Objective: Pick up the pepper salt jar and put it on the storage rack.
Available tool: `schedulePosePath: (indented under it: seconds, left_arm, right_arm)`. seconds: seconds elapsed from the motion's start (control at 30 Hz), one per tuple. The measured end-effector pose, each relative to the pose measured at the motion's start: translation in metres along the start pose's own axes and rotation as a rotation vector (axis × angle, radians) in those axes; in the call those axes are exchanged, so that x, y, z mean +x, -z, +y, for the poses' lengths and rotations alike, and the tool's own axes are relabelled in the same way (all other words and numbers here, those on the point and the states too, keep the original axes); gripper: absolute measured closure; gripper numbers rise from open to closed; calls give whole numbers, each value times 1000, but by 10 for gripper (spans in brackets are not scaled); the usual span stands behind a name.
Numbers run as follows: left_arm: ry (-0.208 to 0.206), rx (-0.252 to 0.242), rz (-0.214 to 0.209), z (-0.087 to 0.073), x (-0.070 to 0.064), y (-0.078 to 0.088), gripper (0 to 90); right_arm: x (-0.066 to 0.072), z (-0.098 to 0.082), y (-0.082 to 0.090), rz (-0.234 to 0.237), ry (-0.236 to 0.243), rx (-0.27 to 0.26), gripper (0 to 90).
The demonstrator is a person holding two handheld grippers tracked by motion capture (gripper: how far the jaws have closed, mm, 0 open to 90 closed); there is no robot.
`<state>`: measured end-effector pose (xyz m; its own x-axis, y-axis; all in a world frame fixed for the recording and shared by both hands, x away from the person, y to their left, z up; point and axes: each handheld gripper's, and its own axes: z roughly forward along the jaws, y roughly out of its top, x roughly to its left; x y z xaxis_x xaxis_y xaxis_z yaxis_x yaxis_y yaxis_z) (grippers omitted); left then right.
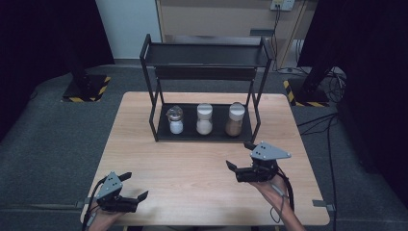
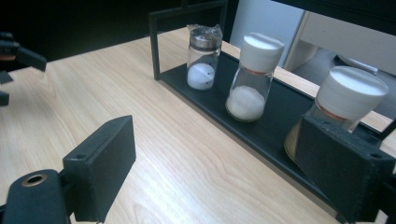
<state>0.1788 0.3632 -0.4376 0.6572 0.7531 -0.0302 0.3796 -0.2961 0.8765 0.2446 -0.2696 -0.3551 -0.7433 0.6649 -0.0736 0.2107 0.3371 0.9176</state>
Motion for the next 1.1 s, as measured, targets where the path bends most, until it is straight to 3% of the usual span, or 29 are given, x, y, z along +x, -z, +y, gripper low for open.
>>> schedulePosePath:
  seconds: [0.17, 0.4, 0.67, 1.1]
  left_arm:
    - [-2, 1, 1, 0, 0, 0, 41]
    - [-6, 6, 3, 1, -1, -1, 41]
    - [-12, 13, 10, 2, -2, -2, 44]
    - [-15, 14, 9, 2, -2, -1, 44]
  right_arm:
    - [10, -10, 11, -12, 17, 6, 127]
    - [20, -39, 28, -34, -20, 12, 129]
    - [20, -60, 32, -37, -78, 22, 129]
    - [23, -79, 45, -45, -97, 20, 130]
